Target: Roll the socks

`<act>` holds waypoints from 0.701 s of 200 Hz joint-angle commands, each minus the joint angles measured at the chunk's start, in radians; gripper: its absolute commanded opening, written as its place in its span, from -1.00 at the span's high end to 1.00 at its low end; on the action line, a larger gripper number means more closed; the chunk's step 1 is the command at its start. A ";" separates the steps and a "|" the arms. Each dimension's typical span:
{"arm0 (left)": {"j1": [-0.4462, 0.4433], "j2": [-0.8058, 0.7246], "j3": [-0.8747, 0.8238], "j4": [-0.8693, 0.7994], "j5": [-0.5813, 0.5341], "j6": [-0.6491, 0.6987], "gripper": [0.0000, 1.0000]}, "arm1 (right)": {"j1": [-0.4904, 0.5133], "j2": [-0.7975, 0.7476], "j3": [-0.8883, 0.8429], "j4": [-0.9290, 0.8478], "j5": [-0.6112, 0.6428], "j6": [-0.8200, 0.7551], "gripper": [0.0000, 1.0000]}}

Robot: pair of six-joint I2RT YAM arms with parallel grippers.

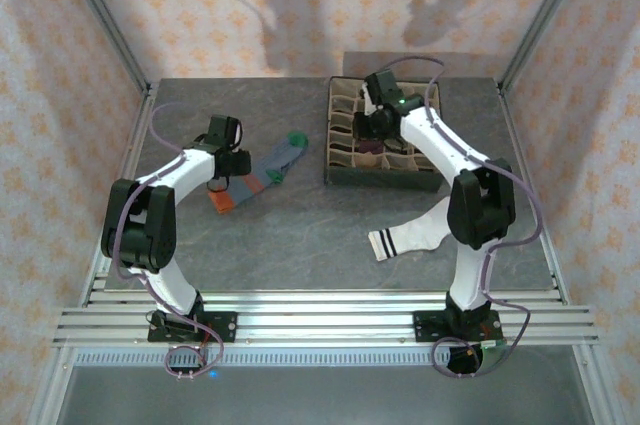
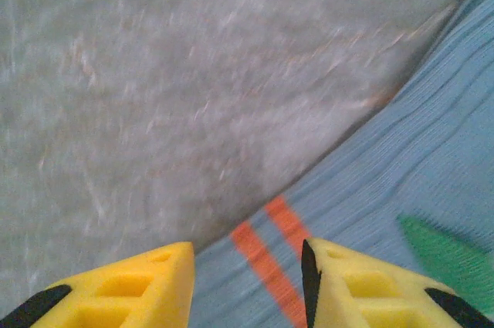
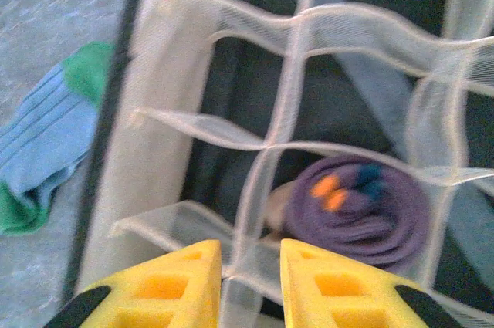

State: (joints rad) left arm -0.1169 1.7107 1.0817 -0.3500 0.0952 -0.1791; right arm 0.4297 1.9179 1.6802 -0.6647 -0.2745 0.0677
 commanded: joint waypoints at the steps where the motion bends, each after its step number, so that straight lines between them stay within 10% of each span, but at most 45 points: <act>1: 0.001 0.023 -0.011 -0.088 -0.027 -0.062 0.18 | 0.064 -0.053 -0.068 0.061 0.029 0.031 0.43; 55: -0.033 0.044 -0.128 0.000 0.098 -0.247 0.28 | 0.177 -0.132 -0.251 0.167 0.036 0.066 0.37; 140: -0.403 -0.114 -0.200 0.112 0.017 -0.518 0.24 | 0.305 -0.310 -0.536 0.293 0.139 0.001 0.33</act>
State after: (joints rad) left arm -0.4850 1.6661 0.8936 -0.2501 0.1249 -0.5968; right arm 0.6949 1.6520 1.1870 -0.4046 -0.2050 0.1074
